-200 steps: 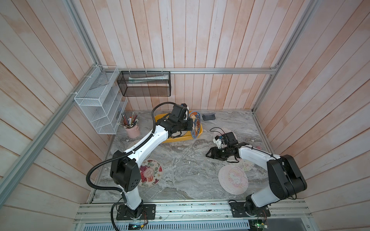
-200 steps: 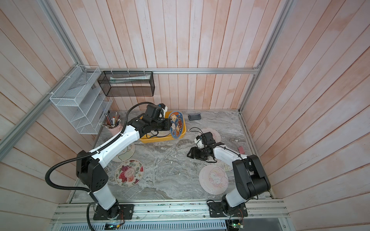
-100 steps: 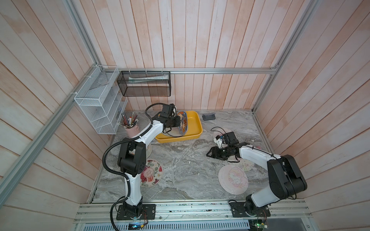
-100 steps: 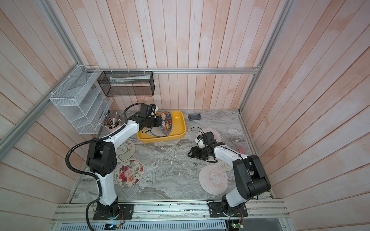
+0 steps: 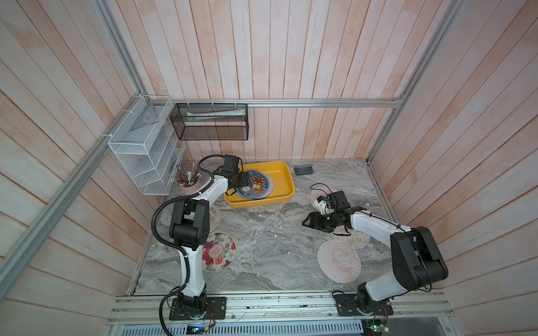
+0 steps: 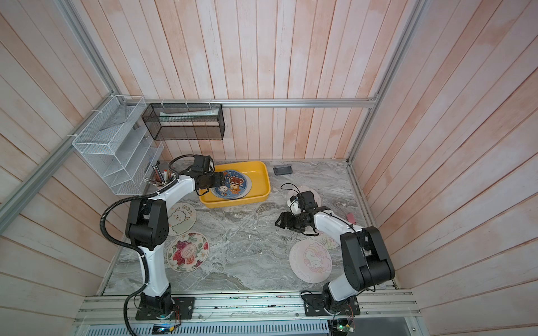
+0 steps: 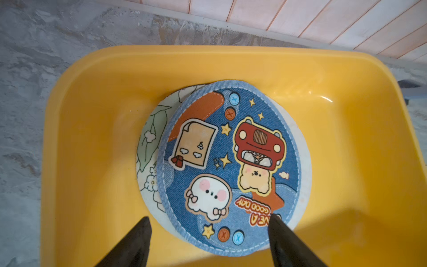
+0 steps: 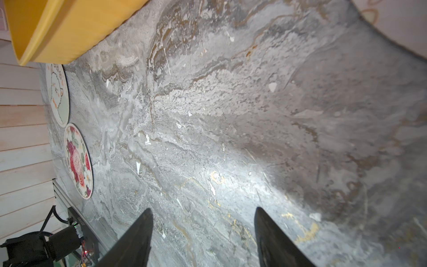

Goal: Put the coasters into the storage box
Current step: Place the coaster in the storage box, then move the coaster to the center of the board.

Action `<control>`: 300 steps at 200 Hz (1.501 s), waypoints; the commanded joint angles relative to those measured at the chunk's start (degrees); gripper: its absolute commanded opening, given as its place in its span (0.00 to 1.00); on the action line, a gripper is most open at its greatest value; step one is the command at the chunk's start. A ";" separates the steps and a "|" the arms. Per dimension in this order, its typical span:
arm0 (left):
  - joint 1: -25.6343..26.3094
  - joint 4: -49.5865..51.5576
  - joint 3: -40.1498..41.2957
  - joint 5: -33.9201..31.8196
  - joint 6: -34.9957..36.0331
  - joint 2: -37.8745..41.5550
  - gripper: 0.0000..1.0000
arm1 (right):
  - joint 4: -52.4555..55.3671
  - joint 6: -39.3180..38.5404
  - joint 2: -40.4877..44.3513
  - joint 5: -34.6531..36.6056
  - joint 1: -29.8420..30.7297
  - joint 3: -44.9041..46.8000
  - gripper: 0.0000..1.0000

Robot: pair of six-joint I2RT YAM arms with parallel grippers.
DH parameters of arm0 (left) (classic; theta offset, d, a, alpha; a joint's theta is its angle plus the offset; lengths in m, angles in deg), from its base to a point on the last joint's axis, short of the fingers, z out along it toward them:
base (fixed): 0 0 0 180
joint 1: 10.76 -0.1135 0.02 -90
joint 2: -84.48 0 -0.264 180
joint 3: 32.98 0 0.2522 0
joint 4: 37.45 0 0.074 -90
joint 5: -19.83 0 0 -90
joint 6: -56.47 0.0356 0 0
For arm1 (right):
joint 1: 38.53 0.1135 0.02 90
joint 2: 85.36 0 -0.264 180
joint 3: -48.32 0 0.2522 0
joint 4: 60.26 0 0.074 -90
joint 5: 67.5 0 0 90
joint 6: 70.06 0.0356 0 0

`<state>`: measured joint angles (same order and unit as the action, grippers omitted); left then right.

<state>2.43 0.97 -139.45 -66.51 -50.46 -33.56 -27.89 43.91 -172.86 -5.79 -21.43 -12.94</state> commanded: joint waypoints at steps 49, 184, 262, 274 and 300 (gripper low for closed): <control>1.71 -2.02 5.19 1.80 -1.69 7.13 0.87 | 7.36 -2.39 3.01 11.39 -7.68 -0.78 0.81; 11.14 -10.93 21.64 12.08 -12.69 20.61 1.00 | 3.53 -6.36 -22.27 19.80 -22.26 -28.49 0.57; 12.12 -11.77 23.95 12.32 -13.53 20.92 1.00 | 2.75 -5.35 -35.02 17.07 -22.46 -41.35 0.51; 12.12 -11.76 24.06 12.24 -13.42 20.96 1.00 | 3.46 -5.50 -36.91 15.33 -22.46 -43.22 0.51; 12.12 -11.77 24.32 12.25 -13.49 20.92 1.00 | 5.57 -6.42 -39.88 12.15 -22.47 -46.13 0.51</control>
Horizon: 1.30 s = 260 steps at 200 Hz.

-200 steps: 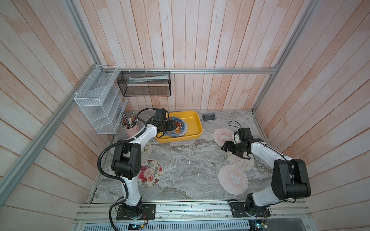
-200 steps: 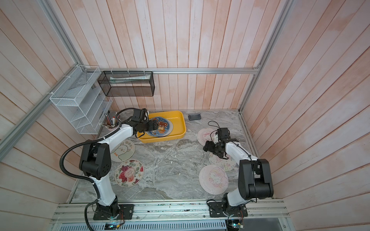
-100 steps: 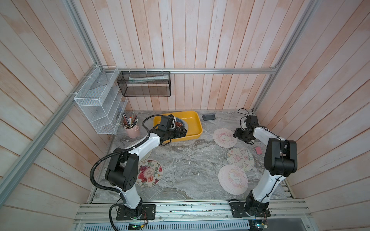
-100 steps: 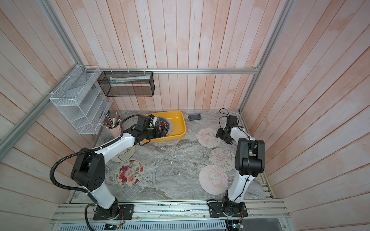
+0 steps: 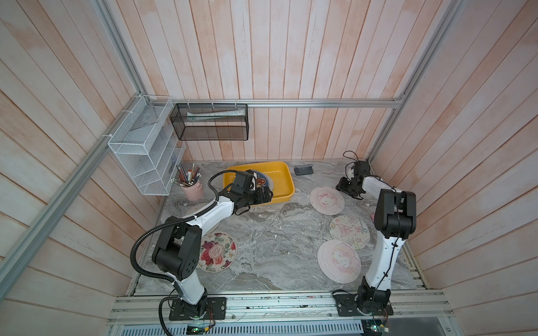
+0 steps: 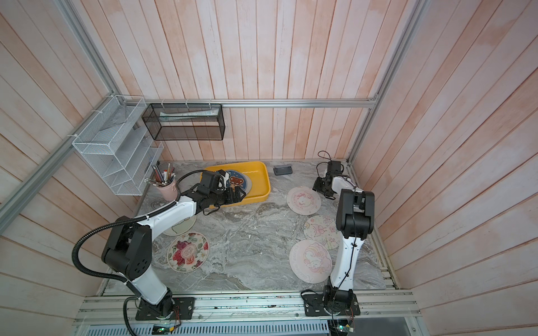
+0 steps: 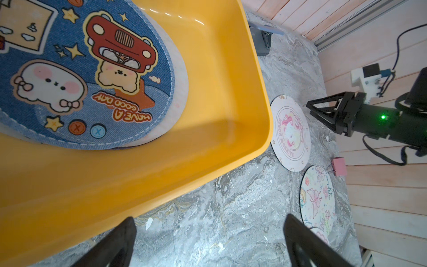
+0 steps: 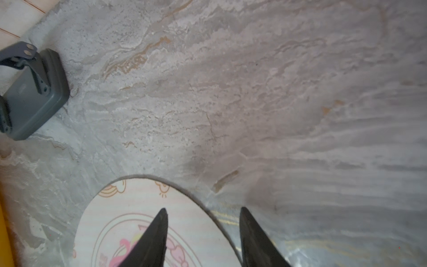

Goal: Put the coasters into the storage box
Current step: Move the coaster to the center of the board.

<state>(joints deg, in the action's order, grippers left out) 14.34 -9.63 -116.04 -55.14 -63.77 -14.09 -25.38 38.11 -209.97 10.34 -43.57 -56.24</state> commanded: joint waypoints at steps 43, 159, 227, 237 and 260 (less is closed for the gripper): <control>0.48 -1.59 1.01 1.49 -0.61 1.19 1.00 | 6.66 -4.13 -3.90 -7.46 0.10 -2.25 0.51; 3.42 -1.28 0.02 1.83 -0.26 0.03 1.00 | 6.73 -7.93 5.07 -8.66 10.34 13.44 0.52; 5.44 -1.06 3.43 1.57 -0.36 1.66 1.00 | 6.67 -6.05 12.49 -9.52 19.41 21.75 0.52; 5.78 -0.95 4.13 1.34 -0.42 1.96 1.00 | 6.22 -5.17 13.78 -9.80 20.95 22.97 0.52; 6.26 -0.60 5.95 0.78 -0.55 2.71 1.00 | 5.56 -3.56 15.74 -10.42 24.55 24.66 0.52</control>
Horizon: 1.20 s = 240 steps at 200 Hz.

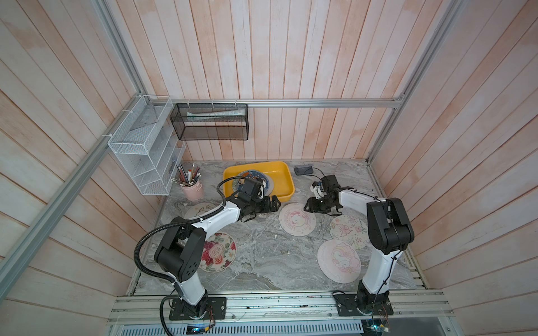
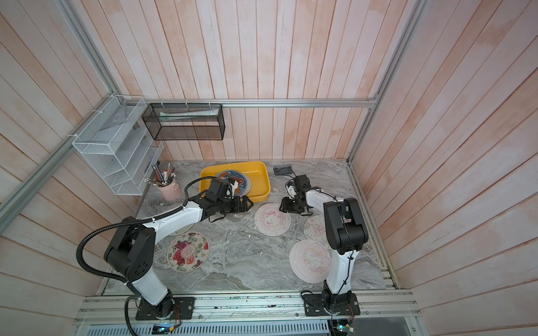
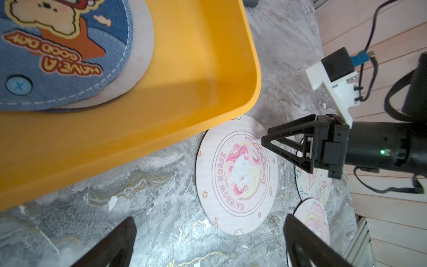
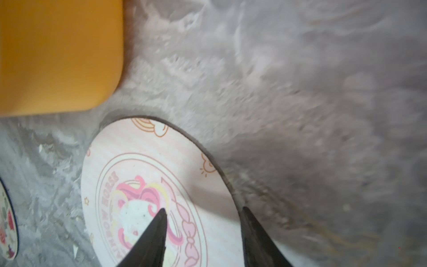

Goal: Put the coasters into the storage box
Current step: Move the coaster to the center of the board.

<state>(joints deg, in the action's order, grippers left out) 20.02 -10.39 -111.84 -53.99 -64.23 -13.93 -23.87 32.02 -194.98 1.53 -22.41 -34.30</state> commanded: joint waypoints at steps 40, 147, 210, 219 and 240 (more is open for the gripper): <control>0.64 1.62 4.71 -1.83 -0.15 3.96 1.00 | 4.03 4.42 2.76 -3.36 8.64 3.15 0.52; 5.40 12.68 1.33 -12.76 1.26 -4.43 0.71 | 8.39 3.77 5.36 1.48 7.26 2.77 0.56; 6.13 12.56 1.04 -11.48 -0.14 -6.74 0.52 | 7.26 4.23 5.26 0.37 7.68 4.27 0.56; 6.13 12.47 0.83 -10.97 -0.32 -7.02 0.51 | 7.08 4.27 5.07 0.08 7.79 4.47 0.56; 6.22 12.47 0.37 -10.12 -0.58 -7.66 0.49 | 6.77 4.30 4.61 -0.36 8.05 4.61 0.55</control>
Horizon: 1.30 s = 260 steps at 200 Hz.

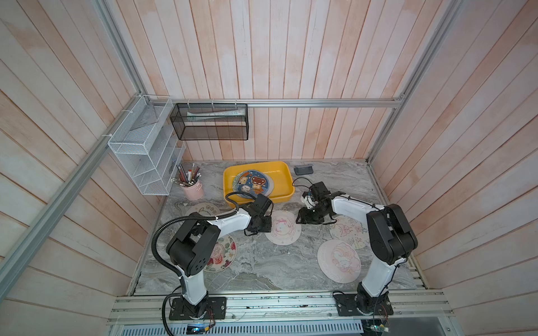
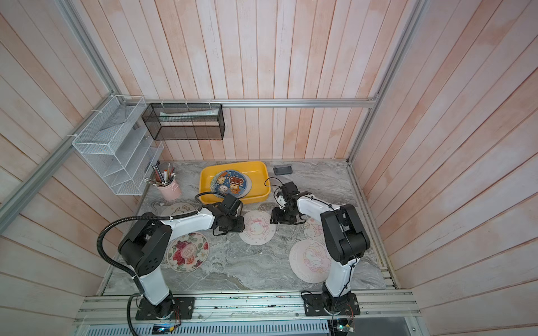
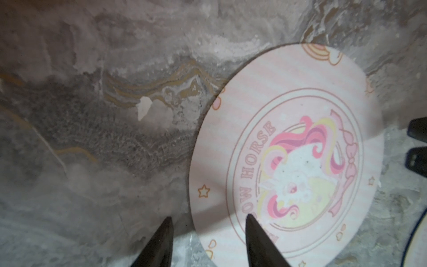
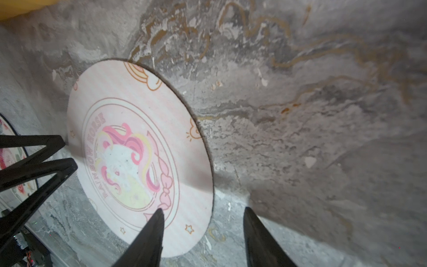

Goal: Put the coasters into the storage box
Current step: Move the coaster to the center of the board, then pick up the coaster from the center of the board.

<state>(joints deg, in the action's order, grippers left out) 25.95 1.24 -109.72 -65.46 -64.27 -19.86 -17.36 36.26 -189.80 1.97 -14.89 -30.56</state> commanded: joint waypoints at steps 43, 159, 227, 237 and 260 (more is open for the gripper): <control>0.47 0.67 -1.88 2.49 -0.75 -1.87 0.47 | -0.47 0.38 -1.63 -1.61 1.43 1.23 0.53; 0.82 0.34 -1.87 3.32 -0.82 -2.45 0.43 | -1.31 1.27 -3.05 -2.32 2.64 0.70 0.44; 0.82 0.39 -1.77 3.33 -0.90 -2.13 0.43 | -1.47 1.66 -2.74 -2.23 2.64 0.27 0.17; 0.82 0.30 -1.63 3.36 -0.92 -2.05 0.43 | -1.44 1.75 -2.62 -2.23 2.62 0.13 0.12; 0.82 0.12 -1.68 3.37 -1.12 -1.77 0.45 | -1.22 1.87 -2.14 -2.52 2.61 -0.42 0.00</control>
<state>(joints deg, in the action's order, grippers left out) 26.43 1.13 -110.79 -62.92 -64.88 -20.88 -19.32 37.85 -191.44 -0.11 -12.69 -29.99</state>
